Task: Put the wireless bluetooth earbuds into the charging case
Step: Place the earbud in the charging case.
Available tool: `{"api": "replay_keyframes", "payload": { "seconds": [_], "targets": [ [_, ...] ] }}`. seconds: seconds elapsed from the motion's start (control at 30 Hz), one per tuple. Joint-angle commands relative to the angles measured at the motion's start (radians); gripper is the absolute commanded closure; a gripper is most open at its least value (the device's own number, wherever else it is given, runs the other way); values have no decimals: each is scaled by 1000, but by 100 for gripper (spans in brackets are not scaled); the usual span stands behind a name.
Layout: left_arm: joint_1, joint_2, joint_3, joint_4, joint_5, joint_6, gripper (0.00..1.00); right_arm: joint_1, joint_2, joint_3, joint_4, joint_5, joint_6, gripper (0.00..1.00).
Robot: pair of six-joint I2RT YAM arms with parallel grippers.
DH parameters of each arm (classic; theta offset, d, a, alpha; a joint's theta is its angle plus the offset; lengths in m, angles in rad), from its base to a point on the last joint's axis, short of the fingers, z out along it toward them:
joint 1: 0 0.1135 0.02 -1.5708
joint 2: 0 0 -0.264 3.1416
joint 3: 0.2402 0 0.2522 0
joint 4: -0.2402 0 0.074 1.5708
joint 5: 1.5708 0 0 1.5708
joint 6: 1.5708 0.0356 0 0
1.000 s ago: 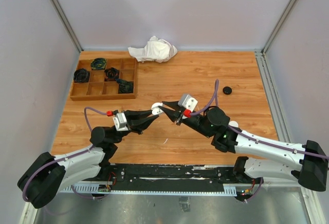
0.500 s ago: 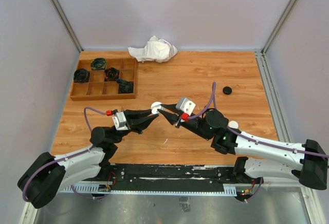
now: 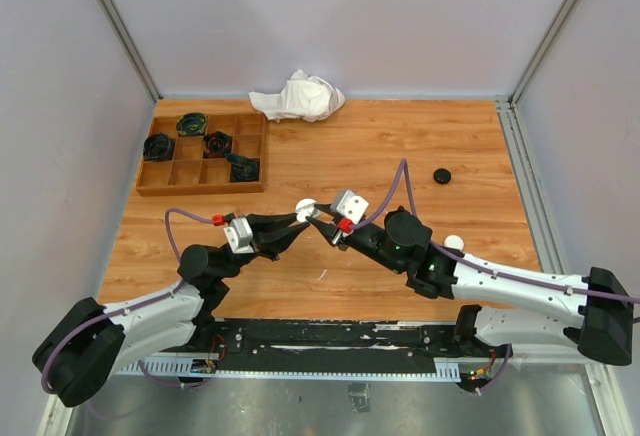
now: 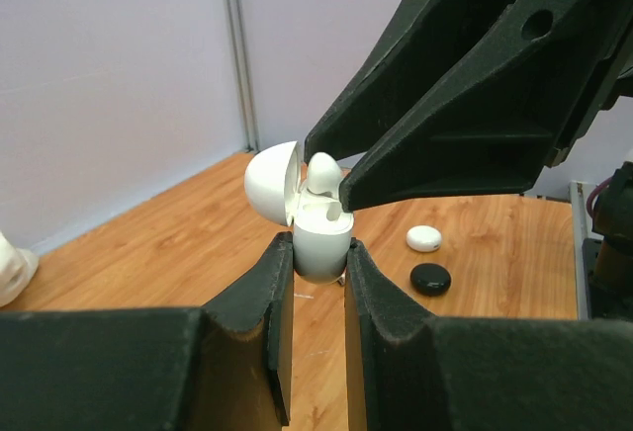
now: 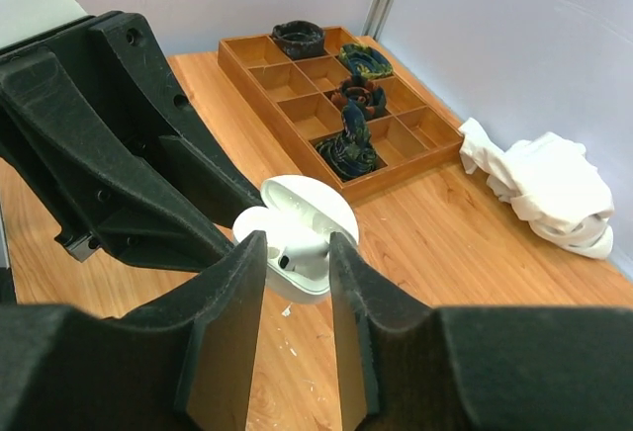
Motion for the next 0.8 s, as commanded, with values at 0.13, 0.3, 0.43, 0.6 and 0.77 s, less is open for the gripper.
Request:
{"api": "replay_keyframes", "payload": {
  "seconds": [0.13,0.3,0.43,0.6,0.77],
  "targets": [
    [-8,-14,-1,15,-35,45,100,18,-20,42,-57,69,9,54],
    [-8,3,-30,22,-65,39,100,9,-48,106,-235,109,26,44],
    [-7,10,-50,13,-106,31,100,-27,-58,169,-427,110,82,43],
    [-8,11,-56,-35,-129,21,100,-119,-60,222,-621,117,179,40],
    [-8,-5,-73,-58,-134,29,100,-279,-40,260,-830,101,286,40]
  ]
}}
